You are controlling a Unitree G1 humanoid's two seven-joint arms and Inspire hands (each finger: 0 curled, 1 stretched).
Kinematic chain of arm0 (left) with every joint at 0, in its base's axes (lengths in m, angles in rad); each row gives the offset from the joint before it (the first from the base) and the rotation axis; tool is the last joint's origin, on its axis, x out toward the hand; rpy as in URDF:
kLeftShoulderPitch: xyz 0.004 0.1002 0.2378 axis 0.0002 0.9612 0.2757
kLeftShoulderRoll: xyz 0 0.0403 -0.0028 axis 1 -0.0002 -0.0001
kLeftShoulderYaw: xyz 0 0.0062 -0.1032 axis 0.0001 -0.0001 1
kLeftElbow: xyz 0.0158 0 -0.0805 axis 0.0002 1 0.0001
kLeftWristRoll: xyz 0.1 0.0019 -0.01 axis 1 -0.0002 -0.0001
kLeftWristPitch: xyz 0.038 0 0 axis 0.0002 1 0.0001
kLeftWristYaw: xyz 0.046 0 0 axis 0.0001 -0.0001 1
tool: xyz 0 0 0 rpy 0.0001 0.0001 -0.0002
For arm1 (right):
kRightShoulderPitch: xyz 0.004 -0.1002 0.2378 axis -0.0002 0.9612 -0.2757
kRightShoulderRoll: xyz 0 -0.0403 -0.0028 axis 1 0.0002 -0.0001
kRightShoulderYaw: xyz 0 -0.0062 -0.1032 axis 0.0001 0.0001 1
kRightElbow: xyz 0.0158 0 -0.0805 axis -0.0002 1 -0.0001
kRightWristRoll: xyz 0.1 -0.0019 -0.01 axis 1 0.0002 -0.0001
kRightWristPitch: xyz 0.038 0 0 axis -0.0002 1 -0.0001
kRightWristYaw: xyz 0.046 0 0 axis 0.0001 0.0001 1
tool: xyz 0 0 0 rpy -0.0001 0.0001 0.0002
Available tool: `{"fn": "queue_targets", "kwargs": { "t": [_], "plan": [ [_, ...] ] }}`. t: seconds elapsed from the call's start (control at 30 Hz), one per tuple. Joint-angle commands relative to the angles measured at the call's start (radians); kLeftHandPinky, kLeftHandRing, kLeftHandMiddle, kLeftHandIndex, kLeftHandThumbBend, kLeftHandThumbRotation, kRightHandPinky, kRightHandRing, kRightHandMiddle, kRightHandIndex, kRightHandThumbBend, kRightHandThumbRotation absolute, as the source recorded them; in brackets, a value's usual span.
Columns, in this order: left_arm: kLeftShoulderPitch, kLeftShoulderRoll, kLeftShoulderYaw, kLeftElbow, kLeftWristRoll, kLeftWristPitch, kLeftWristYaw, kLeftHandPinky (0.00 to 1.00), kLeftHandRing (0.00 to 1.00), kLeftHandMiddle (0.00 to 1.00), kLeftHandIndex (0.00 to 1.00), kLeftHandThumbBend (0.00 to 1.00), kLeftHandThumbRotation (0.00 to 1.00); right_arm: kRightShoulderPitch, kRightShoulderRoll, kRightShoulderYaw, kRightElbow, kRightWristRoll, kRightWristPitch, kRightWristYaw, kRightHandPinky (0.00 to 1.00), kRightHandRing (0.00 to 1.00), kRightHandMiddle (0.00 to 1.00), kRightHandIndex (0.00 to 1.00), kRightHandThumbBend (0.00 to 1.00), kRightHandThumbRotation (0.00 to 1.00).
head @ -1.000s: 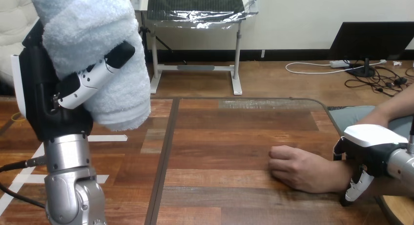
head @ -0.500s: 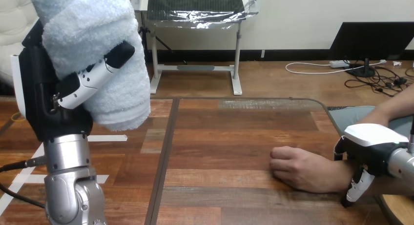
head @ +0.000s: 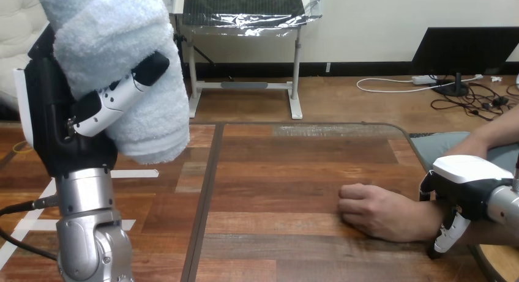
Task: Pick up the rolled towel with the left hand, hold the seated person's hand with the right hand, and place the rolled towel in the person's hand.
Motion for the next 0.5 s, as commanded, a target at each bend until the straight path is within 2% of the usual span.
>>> {"fn": "queue_targets", "kwargs": {
  "t": [0.0,0.47],
  "plan": [
    [-0.059,0.007,0.001,-0.020,0.002,-0.022,-0.008,0.21,0.27,0.34,0.39,0.53,0.00,-0.031,-0.016,-0.015,0.030,0.013,0.005,-0.005,0.11,0.18,0.29,0.51,0.90,0.08],
    [-0.058,0.004,0.000,-0.015,0.011,-0.024,-0.009,0.22,0.27,0.34,0.39,0.52,0.00,-0.037,-0.028,-0.035,-0.002,0.030,0.013,0.012,0.08,0.15,0.25,0.51,0.91,0.07]
  ]
}}
